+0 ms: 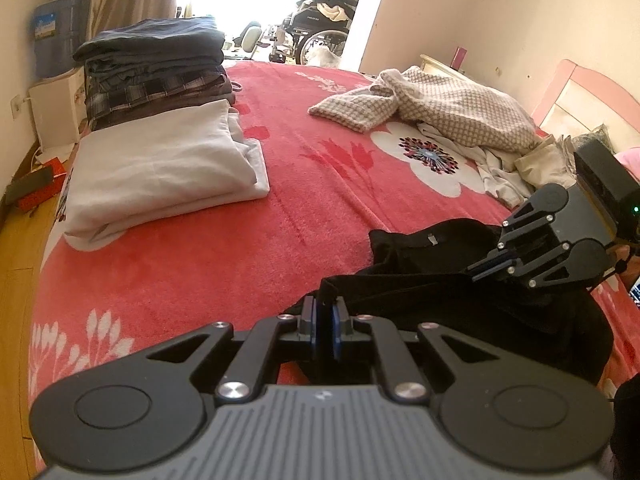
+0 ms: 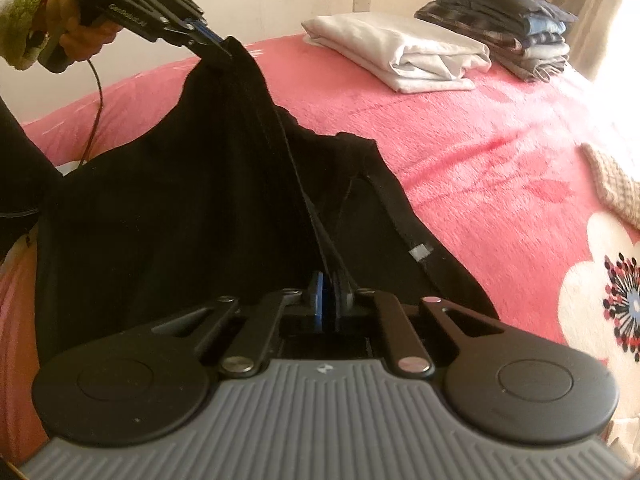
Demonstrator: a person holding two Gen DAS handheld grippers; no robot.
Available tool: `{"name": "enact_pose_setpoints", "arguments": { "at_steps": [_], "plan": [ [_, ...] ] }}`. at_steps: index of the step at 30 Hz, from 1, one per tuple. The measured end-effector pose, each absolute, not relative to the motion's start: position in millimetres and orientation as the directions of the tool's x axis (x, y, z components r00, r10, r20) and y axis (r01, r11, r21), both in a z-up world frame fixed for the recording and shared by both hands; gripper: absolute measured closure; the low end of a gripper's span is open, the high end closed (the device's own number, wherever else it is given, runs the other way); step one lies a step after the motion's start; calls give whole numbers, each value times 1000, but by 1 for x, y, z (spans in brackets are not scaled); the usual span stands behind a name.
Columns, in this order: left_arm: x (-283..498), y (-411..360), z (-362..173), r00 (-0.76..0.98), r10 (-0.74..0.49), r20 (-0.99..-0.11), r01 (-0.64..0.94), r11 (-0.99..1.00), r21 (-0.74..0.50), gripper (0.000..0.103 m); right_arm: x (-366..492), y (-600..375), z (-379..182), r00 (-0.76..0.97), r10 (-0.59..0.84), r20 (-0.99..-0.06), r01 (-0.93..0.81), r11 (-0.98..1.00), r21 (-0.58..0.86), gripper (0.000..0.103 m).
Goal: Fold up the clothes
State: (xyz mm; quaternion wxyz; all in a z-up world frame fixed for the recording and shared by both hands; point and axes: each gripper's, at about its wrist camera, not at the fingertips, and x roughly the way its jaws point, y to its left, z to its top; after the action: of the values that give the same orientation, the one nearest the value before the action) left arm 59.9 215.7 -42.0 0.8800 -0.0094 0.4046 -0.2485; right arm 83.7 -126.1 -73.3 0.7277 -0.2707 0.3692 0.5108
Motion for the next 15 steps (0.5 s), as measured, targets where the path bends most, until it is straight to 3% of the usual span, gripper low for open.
{"name": "enact_pose_setpoints", "arguments": {
  "at_steps": [4,9,11,13,15],
  "plan": [
    [60,216,-42,549,-446,-707,428,877,-221,94,86,-127,-76,196,532,-824,-947,322,-17,84],
    [59,216,-41,551,-449,-703,425,876,-226,94,85,-126,-79,212,526,-823,-949,312,-45,84],
    [59,217,-41,553,-453,-699,422,876,-233,94,84,-125,-81,225,524,-821,-946,319,-56,87],
    [59,218,-41,555,-454,-697,418,877,-238,94,81,-122,-82,242,517,-821,-949,303,-89,98],
    [58,219,-40,556,-453,-697,414,878,-240,94,73,-121,-80,273,513,-814,-949,283,-140,101]
  ]
}}
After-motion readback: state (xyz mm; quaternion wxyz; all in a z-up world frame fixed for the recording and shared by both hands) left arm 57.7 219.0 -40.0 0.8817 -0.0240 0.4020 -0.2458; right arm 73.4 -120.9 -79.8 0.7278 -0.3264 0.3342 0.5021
